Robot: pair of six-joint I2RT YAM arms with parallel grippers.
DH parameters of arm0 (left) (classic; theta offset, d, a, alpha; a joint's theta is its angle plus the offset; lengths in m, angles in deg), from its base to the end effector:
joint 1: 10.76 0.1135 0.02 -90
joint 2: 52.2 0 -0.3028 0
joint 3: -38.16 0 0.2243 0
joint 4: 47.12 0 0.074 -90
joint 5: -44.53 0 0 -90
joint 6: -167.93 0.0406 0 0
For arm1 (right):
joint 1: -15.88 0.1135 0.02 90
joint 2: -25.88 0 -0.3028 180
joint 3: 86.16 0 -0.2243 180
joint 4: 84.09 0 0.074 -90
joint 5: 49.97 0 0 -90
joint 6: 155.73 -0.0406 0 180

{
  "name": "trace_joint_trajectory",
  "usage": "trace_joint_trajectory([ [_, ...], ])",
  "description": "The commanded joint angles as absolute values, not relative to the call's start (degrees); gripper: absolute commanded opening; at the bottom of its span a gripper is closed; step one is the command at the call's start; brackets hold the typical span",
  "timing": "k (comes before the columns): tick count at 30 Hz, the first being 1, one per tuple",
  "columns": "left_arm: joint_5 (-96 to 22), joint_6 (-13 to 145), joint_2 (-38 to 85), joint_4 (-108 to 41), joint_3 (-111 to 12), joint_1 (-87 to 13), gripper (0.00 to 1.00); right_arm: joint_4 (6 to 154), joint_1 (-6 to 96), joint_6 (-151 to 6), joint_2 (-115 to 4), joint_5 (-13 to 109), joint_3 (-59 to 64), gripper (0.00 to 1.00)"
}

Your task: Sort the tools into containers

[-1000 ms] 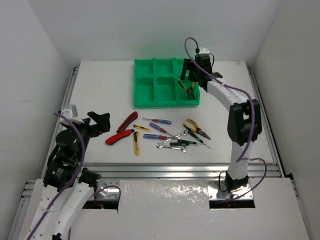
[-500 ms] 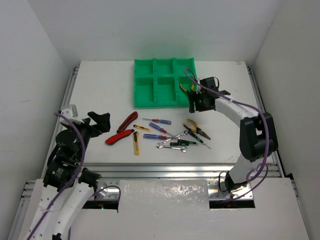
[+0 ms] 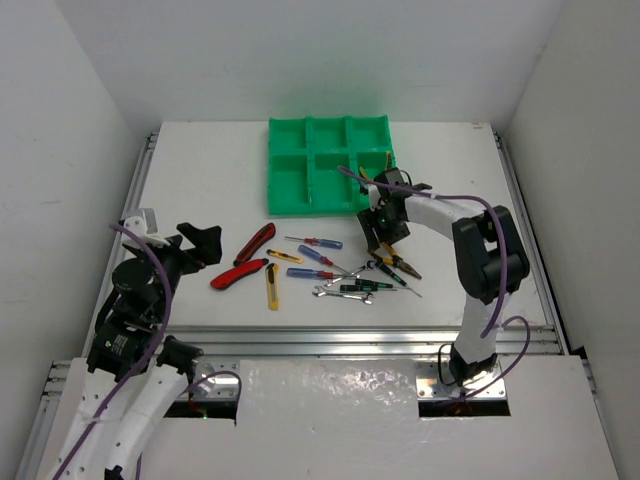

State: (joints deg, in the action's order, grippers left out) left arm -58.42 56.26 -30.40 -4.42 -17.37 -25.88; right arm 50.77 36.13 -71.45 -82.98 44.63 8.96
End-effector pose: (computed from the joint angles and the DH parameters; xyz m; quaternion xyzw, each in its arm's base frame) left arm 0.0386 -0.0010 0.3328 -0.1163 0.7500 -0.1223 0.6396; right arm 0.3400 0.1289 0.2019 -0.1315 0.9738 0.0791 0.1676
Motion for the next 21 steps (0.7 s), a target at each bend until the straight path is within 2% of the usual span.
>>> trace_joint_trajectory([
  [1,-57.8,56.9,-29.9,-7.3,-17.3,-26.6,1.0,49.8,36.3,-69.9,-83.3,42.2,6.5,0.62],
  [12,-57.1,57.0,-29.7,-7.4,-17.2,-26.6,1.0,47.6,36.3,-70.1,-87.2,38.6,5.1,0.59],
  [14,-56.9,57.1,-29.6,-7.5,-17.2,-26.6,1.0,47.6,36.3,-70.6,-87.2,37.7,5.1,0.51],
  [15,-56.8,57.1,-29.6,-7.5,-17.2,-26.6,1.0,47.2,36.3,-70.6,-87.6,37.0,4.8,0.51],
  [16,-56.8,57.1,-29.6,-7.5,-17.2,-26.6,1.0,46.2,36.3,-70.7,-87.4,37.3,4.5,0.52],
  [20,-56.5,57.1,-29.7,-7.6,-17.2,-26.7,1.0,48.3,36.3,-70.8,-84.5,42.2,6.2,0.86],
  [21,-56.5,57.2,-29.7,-7.7,-17.2,-26.7,1.0,48.3,36.3,-70.7,-84.3,42.7,6.2,0.86],
])
